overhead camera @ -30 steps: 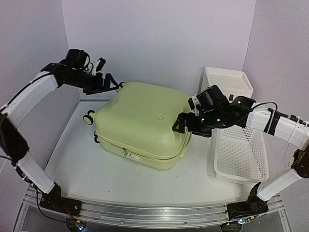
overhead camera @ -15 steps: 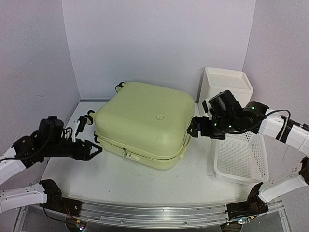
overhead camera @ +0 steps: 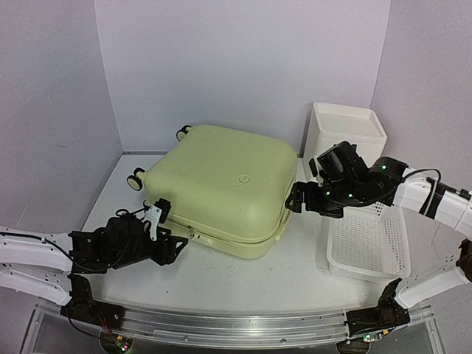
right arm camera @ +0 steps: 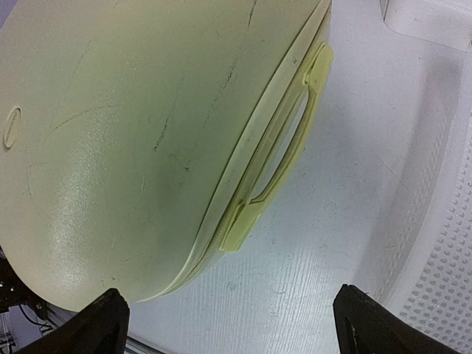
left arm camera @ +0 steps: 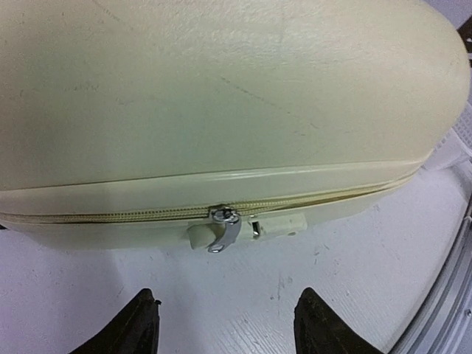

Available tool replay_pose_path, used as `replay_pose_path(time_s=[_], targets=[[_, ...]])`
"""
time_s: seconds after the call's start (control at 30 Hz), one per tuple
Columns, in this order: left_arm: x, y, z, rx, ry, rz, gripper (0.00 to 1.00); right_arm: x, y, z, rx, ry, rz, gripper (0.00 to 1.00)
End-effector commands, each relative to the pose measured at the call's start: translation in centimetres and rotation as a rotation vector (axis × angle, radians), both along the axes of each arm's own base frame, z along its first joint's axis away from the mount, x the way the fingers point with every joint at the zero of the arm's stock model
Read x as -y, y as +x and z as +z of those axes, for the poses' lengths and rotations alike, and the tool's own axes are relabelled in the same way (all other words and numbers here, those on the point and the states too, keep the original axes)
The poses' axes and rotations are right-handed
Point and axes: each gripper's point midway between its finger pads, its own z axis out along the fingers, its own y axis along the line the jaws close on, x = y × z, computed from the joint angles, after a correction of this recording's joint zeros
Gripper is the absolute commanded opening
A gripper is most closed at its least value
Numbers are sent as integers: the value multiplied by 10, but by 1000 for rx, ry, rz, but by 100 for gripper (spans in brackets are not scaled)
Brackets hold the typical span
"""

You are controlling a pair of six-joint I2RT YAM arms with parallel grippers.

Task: Open, take out, and arrange the luggage

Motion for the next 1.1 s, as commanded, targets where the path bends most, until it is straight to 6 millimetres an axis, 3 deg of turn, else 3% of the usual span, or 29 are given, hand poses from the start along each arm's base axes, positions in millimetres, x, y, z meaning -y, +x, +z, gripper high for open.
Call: replay_pose_path(time_s=[0.0,0.23,0.57,1.07], targets=[[13,21,20,89,-108,91,59,-1,3,4,7,32,-17,98],[29,27,-1,53,-116,91,54,-4,2,-1,-13,36,-17,98],[41,39,-13,49,-67,124,42,-3,0,-3,-18,44,-21,98],[39,48,1,113,-72,158,32,-1,-2,-6,-25,45,-24,98]])
